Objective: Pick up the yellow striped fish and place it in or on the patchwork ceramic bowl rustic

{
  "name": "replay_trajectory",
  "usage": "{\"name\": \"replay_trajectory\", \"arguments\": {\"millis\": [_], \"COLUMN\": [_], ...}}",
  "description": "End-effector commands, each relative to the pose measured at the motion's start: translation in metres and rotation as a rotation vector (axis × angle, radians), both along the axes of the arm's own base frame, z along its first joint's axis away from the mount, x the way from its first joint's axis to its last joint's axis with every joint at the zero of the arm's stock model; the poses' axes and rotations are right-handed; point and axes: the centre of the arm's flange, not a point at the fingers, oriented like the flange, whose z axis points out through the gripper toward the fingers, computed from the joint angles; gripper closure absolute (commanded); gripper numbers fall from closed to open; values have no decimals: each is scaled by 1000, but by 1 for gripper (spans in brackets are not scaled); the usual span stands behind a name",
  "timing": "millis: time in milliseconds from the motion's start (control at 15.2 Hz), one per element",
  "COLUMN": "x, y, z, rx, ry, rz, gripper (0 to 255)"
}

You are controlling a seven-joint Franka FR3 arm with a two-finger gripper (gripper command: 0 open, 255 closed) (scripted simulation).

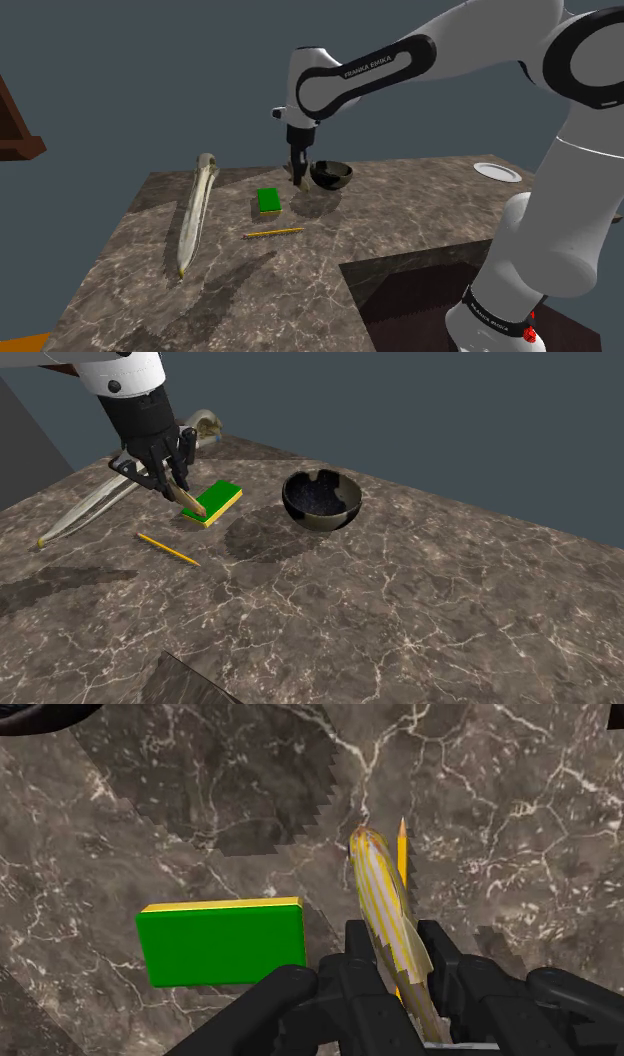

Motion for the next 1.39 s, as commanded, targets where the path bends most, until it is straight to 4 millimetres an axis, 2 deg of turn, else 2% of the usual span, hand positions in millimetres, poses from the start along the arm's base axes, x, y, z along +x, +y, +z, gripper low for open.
{"name": "replay_trajectory", "arguments": {"millis": [0, 330, 1320], "x": [0, 0, 49], "y": [-1, -1, -193], "z": [10, 32, 37], "rx": [0, 0, 0], "ry": [0, 0, 0], "rz": [0, 0, 0], "gripper": [255, 255, 255]}}
